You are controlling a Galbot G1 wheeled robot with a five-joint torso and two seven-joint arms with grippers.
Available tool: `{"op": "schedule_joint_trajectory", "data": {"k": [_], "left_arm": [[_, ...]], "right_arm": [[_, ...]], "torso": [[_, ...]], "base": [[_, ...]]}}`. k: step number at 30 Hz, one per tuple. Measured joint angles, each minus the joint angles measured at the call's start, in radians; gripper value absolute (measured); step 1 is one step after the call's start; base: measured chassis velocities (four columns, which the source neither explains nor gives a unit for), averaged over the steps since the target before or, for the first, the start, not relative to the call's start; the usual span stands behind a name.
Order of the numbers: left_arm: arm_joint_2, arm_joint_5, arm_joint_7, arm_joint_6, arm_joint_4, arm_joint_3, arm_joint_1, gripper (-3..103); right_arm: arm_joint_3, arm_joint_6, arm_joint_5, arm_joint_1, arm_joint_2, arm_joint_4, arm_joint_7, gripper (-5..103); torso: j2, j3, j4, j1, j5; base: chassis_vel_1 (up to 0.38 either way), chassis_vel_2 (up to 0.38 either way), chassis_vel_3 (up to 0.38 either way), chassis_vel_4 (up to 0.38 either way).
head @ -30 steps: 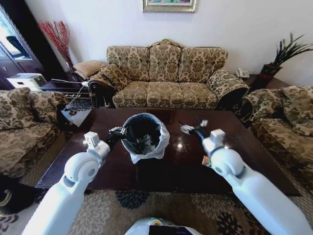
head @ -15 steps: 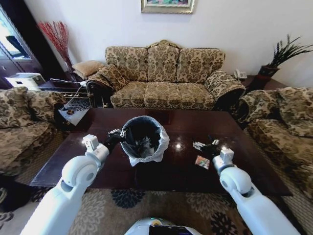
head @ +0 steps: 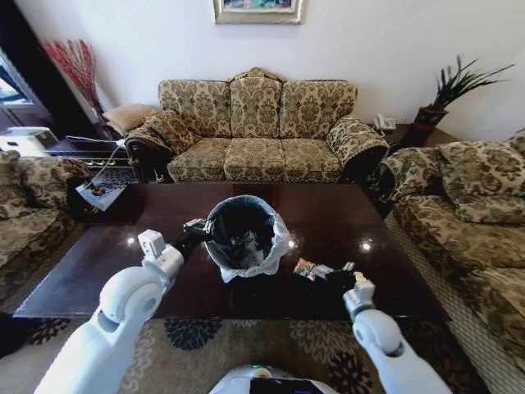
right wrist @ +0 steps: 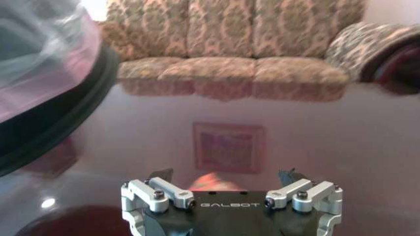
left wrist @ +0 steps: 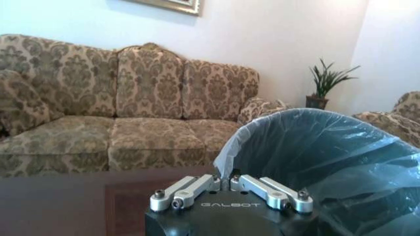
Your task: Move to the front of the table and place the trash on the table into the trash bin.
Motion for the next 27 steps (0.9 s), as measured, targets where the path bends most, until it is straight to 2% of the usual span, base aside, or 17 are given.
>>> {"op": "schedule_joint_trajectory", "data": {"k": [3,7,16,17,20,21,23,24,27], "left_arm": [[0.0,0.003,0.0,0.0,-0.004,-0.002,0.005,3],[0.005,0.004,0.0,0.0,-0.013,-0.011,0.01,3],[0.005,0.003,0.002,-0.003,-0.01,-0.013,0.009,3],[0.004,0.003,0.003,-0.004,-0.008,-0.012,0.008,3],[0.004,0.003,0.005,-0.005,-0.003,-0.011,0.006,3],[0.004,0.003,0.005,-0.005,-0.002,-0.01,0.005,3],[0.003,0.003,0.007,-0.005,0.0,-0.01,0.004,3],[0.002,0.003,0.007,-0.006,0.001,-0.009,0.003,3],[0.001,0.004,0.008,-0.006,0.005,-0.008,0.002,3]], "right_arm": [[-0.038,0.009,-0.019,0.012,0.02,-0.023,0.008,100],[-0.09,0.026,-0.057,0.049,0.048,-0.084,0.049,100],[-0.102,0.039,-0.081,0.075,0.057,-0.112,0.083,100],[-0.102,0.043,-0.086,0.075,0.057,-0.112,0.087,92],[-0.101,0.053,-0.095,0.073,0.058,-0.112,0.102,92],[-0.1,0.056,-0.097,0.073,0.059,-0.111,0.105,80],[-0.099,0.061,-0.098,0.072,0.059,-0.109,0.113,80],[-0.098,0.064,-0.098,0.072,0.059,-0.108,0.117,71],[-0.095,0.064,-0.097,0.072,0.059,-0.108,0.12,70]], "torso": [[0.0,0.0,0.0004,0.0,0.001],[0.0,0.0,-0.0003,0.0,0.0013],[0.0,0.0,-0.0002,0.0,0.0009],[0.0,0.0,-0.0003,0.0,0.001],[0.0,0.0,-0.0005,0.0,0.0011],[0.0,0.0,-0.0005,0.0,0.0012],[0.0,0.0,-0.0005,0.0,0.0012],[0.0,0.0,-0.0004,0.0,0.0012],[0.0,0.0,-0.0003,0.0,0.0011]], "base": [[0.077,0.075,-0.023,-0.039],[0.008,0.015,-0.004,0.002],[0.0,0.0,0.0,0.0],[0.0,0.0,0.0,0.0],[0.0,0.0,0.0,0.0],[0.0,0.0,0.0,0.0],[0.0,0.0,0.0,0.0],[0.0,0.0,0.0,0.0],[0.0,0.0,0.0,0.0]]}}
